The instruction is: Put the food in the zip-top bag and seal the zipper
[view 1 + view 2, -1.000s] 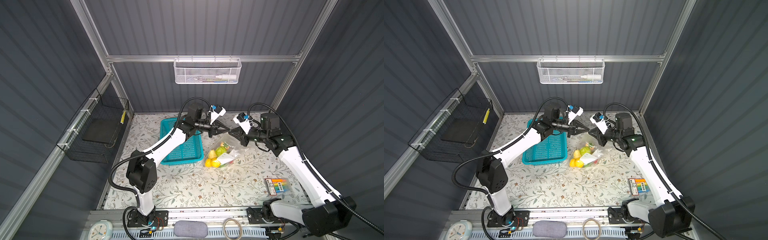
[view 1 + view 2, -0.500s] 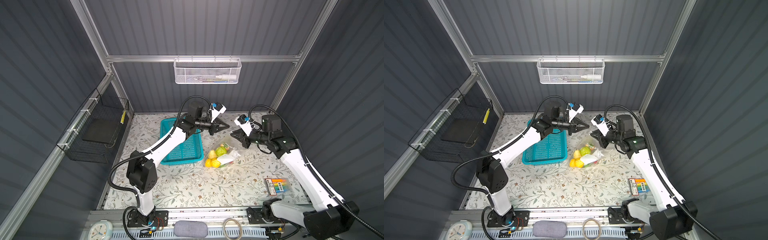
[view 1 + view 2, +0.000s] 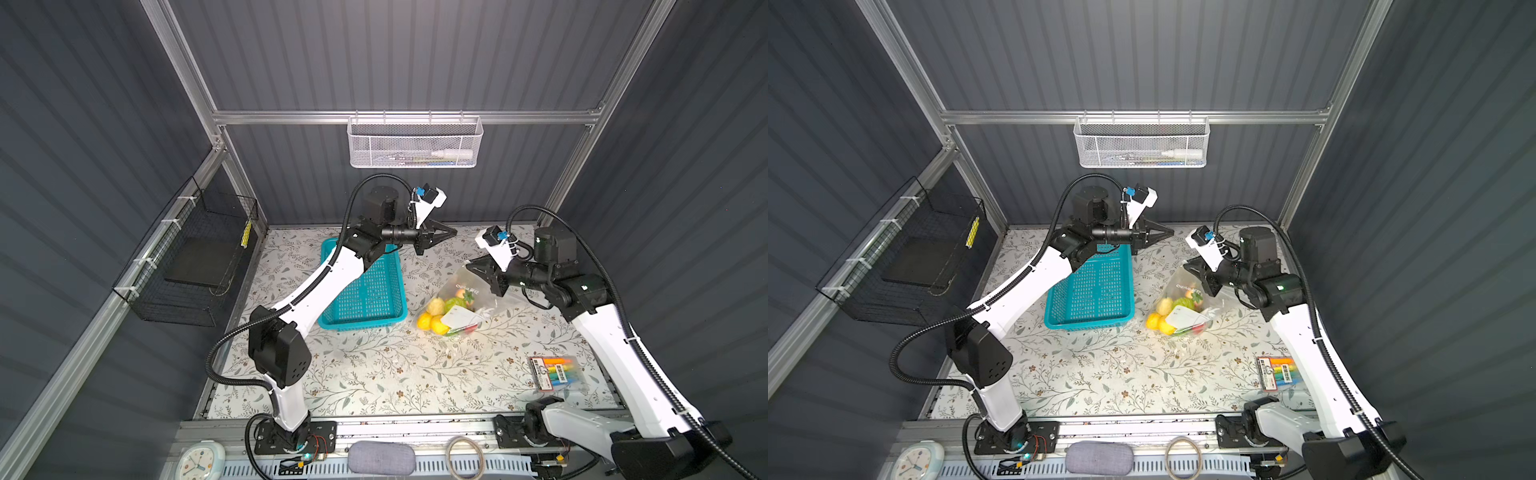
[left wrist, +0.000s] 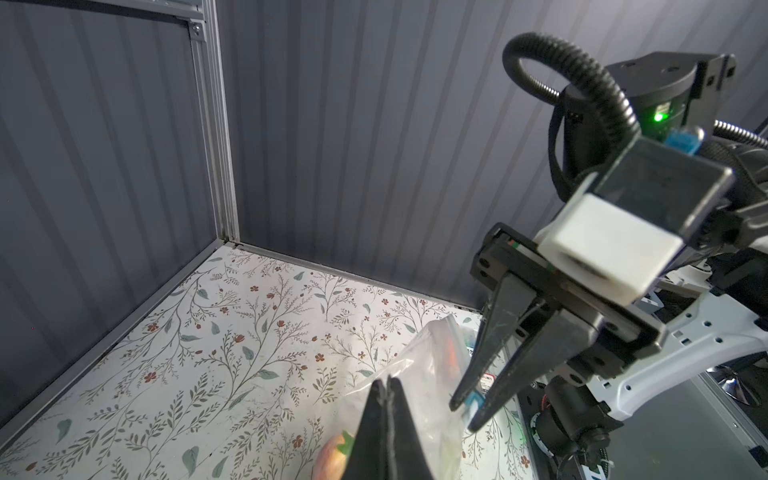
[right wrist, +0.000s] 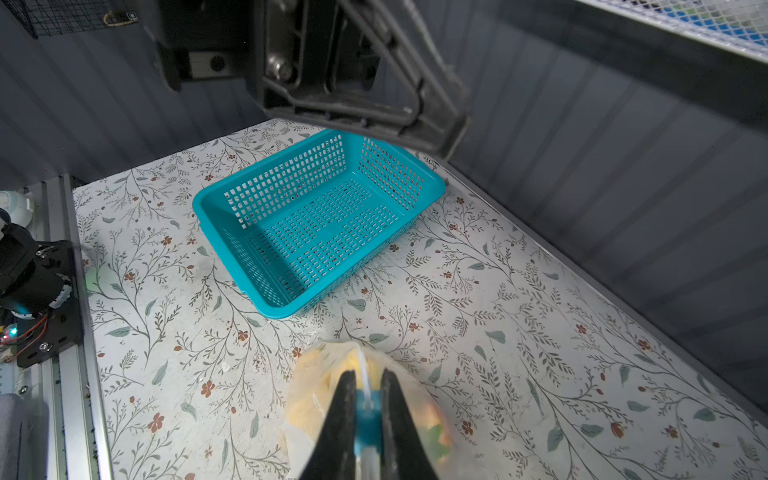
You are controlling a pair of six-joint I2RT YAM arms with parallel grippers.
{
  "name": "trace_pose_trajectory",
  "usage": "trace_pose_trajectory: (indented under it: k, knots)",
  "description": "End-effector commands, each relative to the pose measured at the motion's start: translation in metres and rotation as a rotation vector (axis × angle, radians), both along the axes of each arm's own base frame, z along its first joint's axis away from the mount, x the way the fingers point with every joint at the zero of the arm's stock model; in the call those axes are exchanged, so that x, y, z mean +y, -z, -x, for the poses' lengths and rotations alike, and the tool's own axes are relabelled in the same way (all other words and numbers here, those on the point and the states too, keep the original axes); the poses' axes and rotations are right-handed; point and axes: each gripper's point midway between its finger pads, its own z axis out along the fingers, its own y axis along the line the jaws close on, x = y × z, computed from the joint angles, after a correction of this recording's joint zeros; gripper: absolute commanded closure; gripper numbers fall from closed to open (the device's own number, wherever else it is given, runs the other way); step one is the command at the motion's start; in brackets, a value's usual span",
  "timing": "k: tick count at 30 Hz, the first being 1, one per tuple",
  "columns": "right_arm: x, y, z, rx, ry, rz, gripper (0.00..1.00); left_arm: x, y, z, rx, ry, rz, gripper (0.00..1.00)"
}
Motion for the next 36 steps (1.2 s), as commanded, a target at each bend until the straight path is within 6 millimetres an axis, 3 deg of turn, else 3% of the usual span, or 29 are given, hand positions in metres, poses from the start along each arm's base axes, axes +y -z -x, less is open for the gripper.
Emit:
trace_pose_trajectory:
  k: [1,3,5,11,22,26,30,34,36]
  knots:
    - [0.01,-0.036,-0.011,-0.044,0.005,-0.084,0.95,0.003,0.005,0.012,0.018,0.028,0.003,0.89]
    - [0.017,-0.042,-0.018,-0.046,0.013,-0.082,0.95,0.005,0.011,0.015,0.022,0.034,-0.003,0.69]
    - [0.023,-0.037,-0.024,-0.028,0.017,-0.062,0.95,0.006,0.015,0.019,0.018,0.05,-0.001,0.56]
    - [0.029,-0.016,-0.032,0.031,0.022,-0.031,0.95,0.006,0.03,0.027,0.024,0.112,-0.014,0.46]
    - [0.023,-0.011,-0.03,0.019,0.038,0.006,0.94,0.003,0.03,0.021,0.035,0.146,0.015,0.45]
    - [0.024,-0.013,-0.027,0.014,0.025,0.0,0.93,-0.003,0.039,0.014,0.075,0.153,0.016,0.52]
    - [0.023,-0.007,-0.028,0.027,0.027,0.01,0.93,-0.006,0.038,0.012,0.075,0.151,0.019,0.67]
    - [0.024,-0.006,-0.03,0.041,0.027,0.005,0.93,-0.006,0.038,0.011,0.072,0.15,0.018,0.7]
    - [0.026,-0.008,-0.029,0.048,0.018,-0.005,0.93,-0.006,0.04,0.011,0.078,0.155,0.016,0.78]
